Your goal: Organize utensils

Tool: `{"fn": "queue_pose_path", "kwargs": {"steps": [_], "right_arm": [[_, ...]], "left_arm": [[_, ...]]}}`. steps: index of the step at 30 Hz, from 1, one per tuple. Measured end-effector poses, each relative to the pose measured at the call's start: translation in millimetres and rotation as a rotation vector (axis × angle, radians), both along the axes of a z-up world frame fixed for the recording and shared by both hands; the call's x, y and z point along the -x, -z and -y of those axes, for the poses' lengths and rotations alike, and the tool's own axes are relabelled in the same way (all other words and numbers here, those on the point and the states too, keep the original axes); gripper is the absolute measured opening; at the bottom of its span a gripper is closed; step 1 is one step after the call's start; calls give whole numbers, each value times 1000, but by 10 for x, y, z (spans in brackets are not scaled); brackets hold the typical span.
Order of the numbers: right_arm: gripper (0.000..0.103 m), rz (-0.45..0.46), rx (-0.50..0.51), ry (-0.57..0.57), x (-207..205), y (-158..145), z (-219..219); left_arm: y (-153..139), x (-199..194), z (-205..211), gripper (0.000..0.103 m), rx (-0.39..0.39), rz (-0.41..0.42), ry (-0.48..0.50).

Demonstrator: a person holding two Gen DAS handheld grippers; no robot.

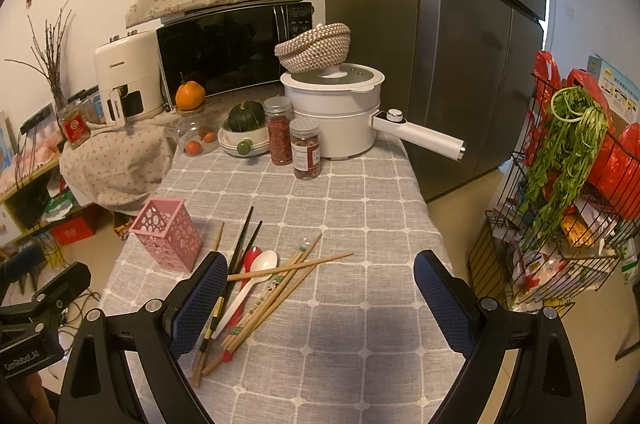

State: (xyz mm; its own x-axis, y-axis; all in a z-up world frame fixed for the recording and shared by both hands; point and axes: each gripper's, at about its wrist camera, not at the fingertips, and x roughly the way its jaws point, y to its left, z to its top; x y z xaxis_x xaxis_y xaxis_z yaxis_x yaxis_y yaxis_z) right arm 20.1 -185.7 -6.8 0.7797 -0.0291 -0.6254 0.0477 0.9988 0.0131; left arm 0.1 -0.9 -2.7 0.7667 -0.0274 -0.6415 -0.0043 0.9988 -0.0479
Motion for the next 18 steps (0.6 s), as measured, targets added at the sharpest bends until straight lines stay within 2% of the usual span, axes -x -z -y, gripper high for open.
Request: {"fn": "queue_pose_path", "kwargs": {"steps": [18], "right_arm": [[95, -13, -6, -3, -3, 40, -29]], "left_arm": [[10, -15, 32, 101, -3, -15, 5]]}}
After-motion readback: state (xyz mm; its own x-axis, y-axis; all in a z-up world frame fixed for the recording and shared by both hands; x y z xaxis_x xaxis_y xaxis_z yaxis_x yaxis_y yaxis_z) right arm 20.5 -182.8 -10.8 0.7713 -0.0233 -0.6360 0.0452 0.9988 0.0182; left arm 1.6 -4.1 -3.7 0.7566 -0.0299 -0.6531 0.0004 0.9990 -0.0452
